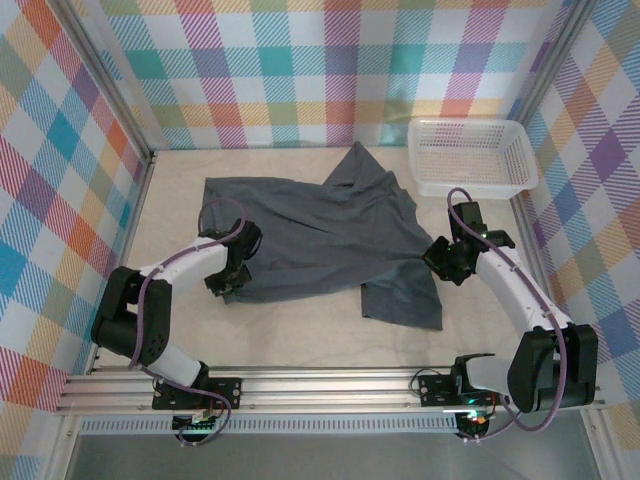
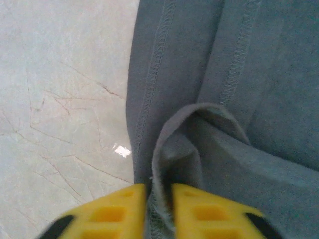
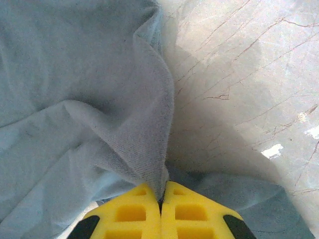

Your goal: Fold the inside-out t-shirt

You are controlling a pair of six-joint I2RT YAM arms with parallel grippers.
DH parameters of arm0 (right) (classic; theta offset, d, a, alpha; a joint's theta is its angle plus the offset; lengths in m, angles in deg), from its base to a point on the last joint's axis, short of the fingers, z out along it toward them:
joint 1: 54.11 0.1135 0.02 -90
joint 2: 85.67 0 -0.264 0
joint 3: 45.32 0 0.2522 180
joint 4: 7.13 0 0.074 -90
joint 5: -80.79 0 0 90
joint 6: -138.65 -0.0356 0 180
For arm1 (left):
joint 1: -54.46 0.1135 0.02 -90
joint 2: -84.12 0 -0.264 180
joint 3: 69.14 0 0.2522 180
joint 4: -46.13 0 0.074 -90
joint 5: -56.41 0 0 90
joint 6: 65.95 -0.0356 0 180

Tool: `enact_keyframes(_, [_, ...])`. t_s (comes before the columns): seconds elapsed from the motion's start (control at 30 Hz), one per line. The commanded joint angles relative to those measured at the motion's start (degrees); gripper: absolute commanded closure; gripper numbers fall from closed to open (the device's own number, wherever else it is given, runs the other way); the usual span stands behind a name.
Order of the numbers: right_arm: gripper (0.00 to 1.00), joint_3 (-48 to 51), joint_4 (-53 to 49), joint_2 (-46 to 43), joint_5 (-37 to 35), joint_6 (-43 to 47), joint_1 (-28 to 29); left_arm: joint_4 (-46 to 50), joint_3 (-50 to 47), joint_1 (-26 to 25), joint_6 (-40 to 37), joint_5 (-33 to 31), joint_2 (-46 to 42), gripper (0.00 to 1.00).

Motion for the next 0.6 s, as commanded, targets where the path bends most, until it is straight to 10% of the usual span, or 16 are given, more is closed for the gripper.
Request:
enact_keyframes(0.0, [1.00, -0.36, -0.78, -0.95, 0.44, 0.85, -0.28, 1.03, -0.28, 1.22, -0.64, -1.51, 0.40, 0.93])
enact_keyframes(0.2, [1.00, -4.76, -3.49, -2.47, 0.04, 0.60, -0.35, 6.81, 6.23, 4.02, -4.17, -2.18, -6.41, 1.00])
enact_keyframes(0.43, [1.00, -29.20, -1.91, -3.60, -4.71, 3.73, -0.27, 8.03, 37.74, 8.22, -16.83, 2.74, -19.36, 1.00])
enact_keyframes(0.57, [1.00, -38.22, -1.66, 1.50, -3.52, 6.16, -0.26, 8.34, 47.02, 18.01, -15.07, 11.65, -17.41, 1.00])
